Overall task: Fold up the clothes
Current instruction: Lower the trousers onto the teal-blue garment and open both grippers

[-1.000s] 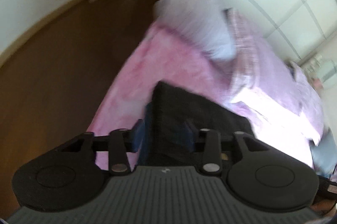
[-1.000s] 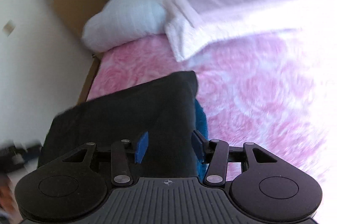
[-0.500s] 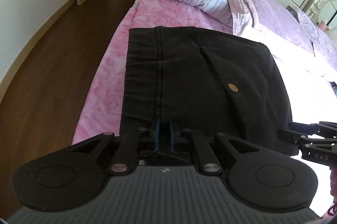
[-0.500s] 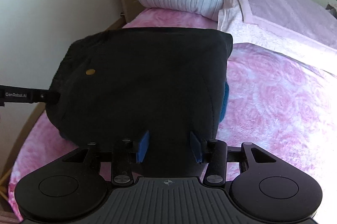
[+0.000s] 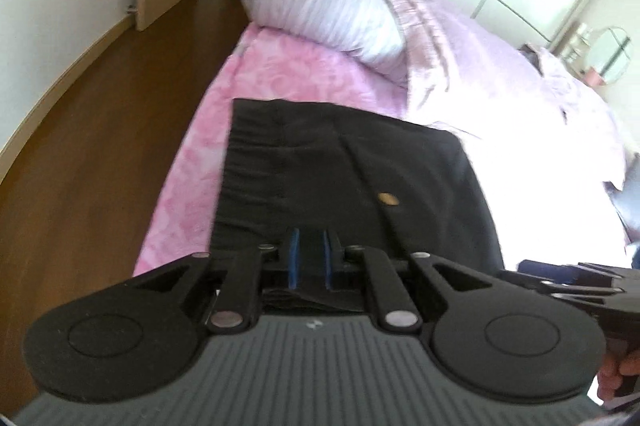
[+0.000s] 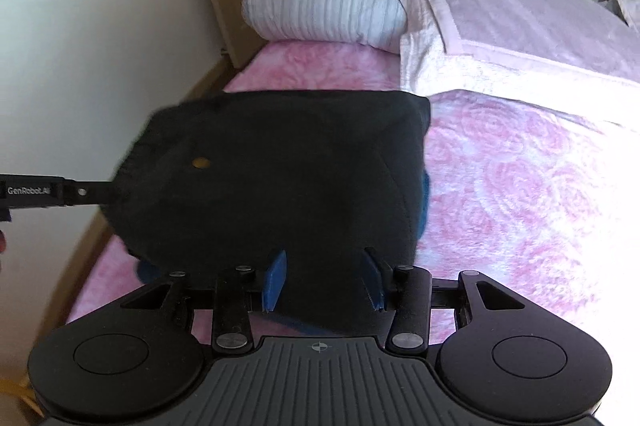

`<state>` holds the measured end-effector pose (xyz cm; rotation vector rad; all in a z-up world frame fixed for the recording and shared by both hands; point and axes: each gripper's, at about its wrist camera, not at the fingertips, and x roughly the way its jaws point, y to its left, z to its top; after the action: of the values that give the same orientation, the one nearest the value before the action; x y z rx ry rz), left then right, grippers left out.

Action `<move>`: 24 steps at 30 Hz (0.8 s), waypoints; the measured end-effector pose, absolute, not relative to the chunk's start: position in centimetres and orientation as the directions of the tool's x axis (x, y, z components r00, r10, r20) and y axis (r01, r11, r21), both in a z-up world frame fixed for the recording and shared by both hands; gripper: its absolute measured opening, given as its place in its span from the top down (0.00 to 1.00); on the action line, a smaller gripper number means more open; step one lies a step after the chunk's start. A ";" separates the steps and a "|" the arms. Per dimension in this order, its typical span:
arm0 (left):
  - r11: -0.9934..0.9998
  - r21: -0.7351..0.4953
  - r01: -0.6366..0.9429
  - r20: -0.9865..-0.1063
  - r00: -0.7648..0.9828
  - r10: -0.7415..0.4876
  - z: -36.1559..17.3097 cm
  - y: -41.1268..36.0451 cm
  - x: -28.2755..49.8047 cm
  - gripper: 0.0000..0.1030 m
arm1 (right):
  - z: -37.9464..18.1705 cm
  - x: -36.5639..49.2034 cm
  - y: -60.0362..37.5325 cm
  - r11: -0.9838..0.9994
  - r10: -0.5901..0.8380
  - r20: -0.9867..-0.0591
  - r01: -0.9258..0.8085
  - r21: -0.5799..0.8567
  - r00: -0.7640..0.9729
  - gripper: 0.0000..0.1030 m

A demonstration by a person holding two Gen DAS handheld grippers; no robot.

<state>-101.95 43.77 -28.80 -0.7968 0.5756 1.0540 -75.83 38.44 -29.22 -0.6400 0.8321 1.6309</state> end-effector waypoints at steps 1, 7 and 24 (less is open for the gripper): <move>0.284 -0.276 -0.918 -0.761 0.389 0.519 -29.2 43.8 -101.6 0.91 | -29.2 -76.0 38.5 -0.115 0.588 -0.778 -0.975 0.189 -0.220 0.55; 0.277 -0.238 -0.931 -0.806 0.349 0.478 -33.5 43.9 -101.2 0.93 | -31.8 -77.2 39.6 -0.127 0.509 -0.834 -0.977 0.172 -0.213 0.55; 0.203 -0.162 -0.966 -0.818 0.246 0.520 -27.8 41.3 -99.6 0.74 | -29.3 -77.0 38.0 -0.120 0.454 -0.874 -0.984 0.133 -0.173 0.55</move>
<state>-99.62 41.33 -27.85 -0.7778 0.7063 1.1664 -76.95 37.99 -29.34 -0.8216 0.9088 1.5762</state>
